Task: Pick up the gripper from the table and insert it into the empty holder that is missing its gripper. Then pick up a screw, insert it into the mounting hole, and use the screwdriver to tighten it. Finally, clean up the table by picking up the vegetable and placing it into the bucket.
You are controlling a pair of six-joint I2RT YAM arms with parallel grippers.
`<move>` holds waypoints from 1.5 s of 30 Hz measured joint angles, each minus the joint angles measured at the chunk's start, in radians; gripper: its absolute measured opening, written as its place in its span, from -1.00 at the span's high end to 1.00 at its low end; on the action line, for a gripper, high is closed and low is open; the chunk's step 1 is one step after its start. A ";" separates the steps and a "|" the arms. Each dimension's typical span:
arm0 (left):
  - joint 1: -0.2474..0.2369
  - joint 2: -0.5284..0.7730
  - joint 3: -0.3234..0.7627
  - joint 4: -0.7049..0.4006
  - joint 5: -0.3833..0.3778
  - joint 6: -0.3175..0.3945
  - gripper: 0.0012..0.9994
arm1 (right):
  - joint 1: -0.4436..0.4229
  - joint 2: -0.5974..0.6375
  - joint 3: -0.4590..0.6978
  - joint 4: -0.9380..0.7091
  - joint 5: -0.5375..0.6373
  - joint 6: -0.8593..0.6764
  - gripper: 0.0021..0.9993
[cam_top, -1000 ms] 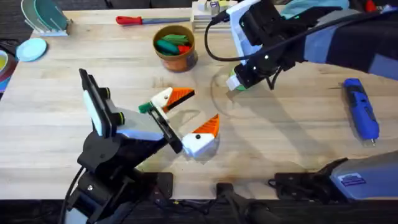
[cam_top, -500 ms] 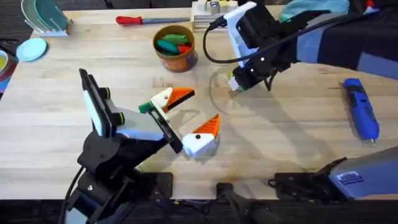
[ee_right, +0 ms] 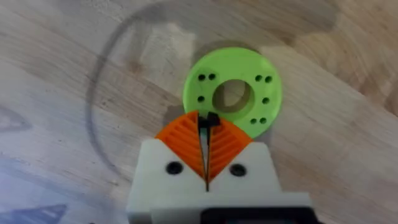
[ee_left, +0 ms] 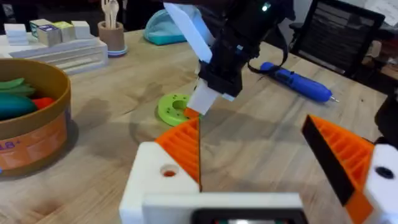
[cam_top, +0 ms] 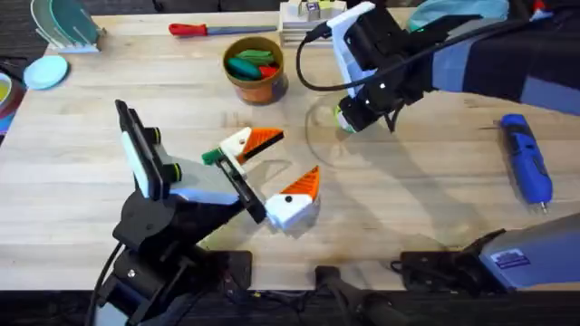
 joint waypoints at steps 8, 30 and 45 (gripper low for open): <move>0.000 0.000 0.000 0.000 0.000 0.000 -0.99 | 0.000 -0.001 0.006 -0.006 0.000 0.000 0.99; 0.000 0.000 0.000 0.000 0.000 0.040 -0.99 | 0.186 -0.097 0.440 -0.396 0.000 0.000 0.99; 0.000 0.000 0.000 0.000 0.001 0.140 -0.99 | 0.455 -0.101 0.528 -0.336 -0.084 0.060 0.99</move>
